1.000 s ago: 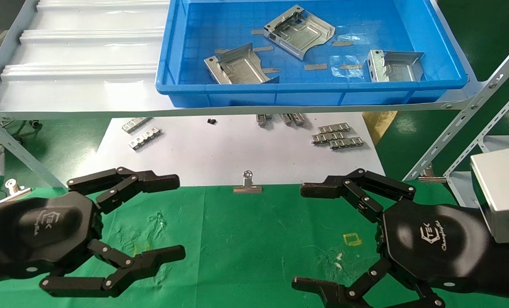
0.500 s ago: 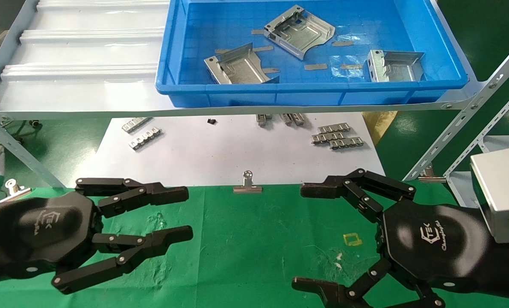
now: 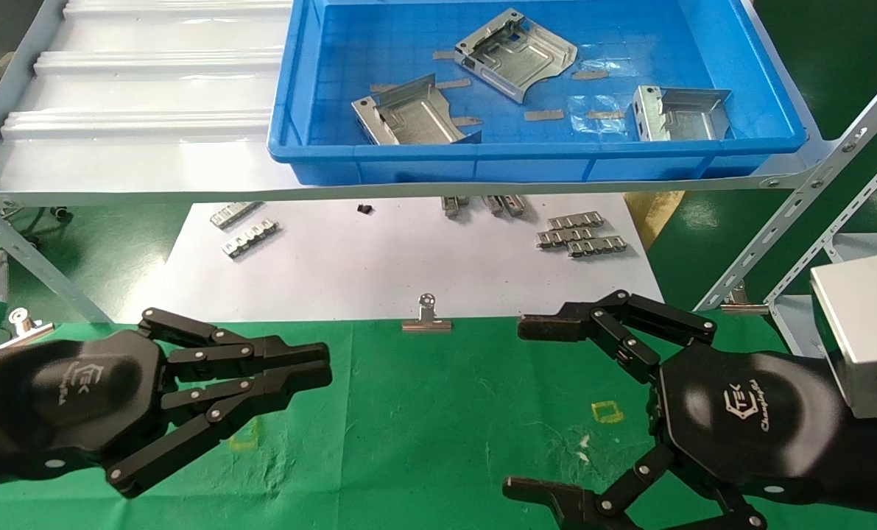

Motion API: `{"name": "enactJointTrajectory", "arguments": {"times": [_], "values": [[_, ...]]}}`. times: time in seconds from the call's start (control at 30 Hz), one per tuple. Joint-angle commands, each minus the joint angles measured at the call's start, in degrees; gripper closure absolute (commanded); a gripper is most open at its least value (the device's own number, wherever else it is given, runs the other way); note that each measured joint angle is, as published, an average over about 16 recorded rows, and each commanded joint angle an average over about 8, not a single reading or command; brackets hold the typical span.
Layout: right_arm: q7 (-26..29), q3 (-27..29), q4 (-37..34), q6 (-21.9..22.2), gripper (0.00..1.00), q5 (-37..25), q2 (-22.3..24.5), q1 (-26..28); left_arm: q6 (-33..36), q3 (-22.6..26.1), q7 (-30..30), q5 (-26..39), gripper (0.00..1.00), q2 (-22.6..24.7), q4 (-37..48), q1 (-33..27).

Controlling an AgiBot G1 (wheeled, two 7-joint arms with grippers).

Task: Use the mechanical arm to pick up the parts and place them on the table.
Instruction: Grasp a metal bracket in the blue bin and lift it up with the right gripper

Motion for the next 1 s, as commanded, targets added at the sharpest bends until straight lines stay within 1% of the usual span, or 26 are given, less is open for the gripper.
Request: {"name": "enactJointTrajectory", "arguments": {"times": [0.03,0.47,0.6,0.73,0.87,1.0], "values": [[0.0,0.0,0.0,0.0,0.00,0.0,0.0,0.0,0.0,0.0,0.0,0.0,1.00,0.0,0.0,0.0],[0.0,0.0,0.0,0.0,0.00,0.0,0.0,0.0,0.0,0.0,0.0,0.0,1.00,0.0,0.0,0.0],[-0.8,0.5,-0.3,1.4,0.00,-0.5,-0.6,1.5,0.0,0.0,0.0,0.0,1.00,0.0,0.0,0.0],[-2.2,1.3,-2.3,5.3,0.00,-2.5,-2.5,6.1,0.0,0.0,0.0,0.0,1.00,0.0,0.0,0.0],[-3.3,0.8,-6.9,10.6,0.00,-6.9,-6.0,13.9,0.0,0.0,0.0,0.0,1.00,0.0,0.0,0.0],[-4.4,-1.4,-13.9,15.8,0.00,-13.0,-11.1,22.8,0.0,0.0,0.0,0.0,1.00,0.0,0.0,0.0]]}}
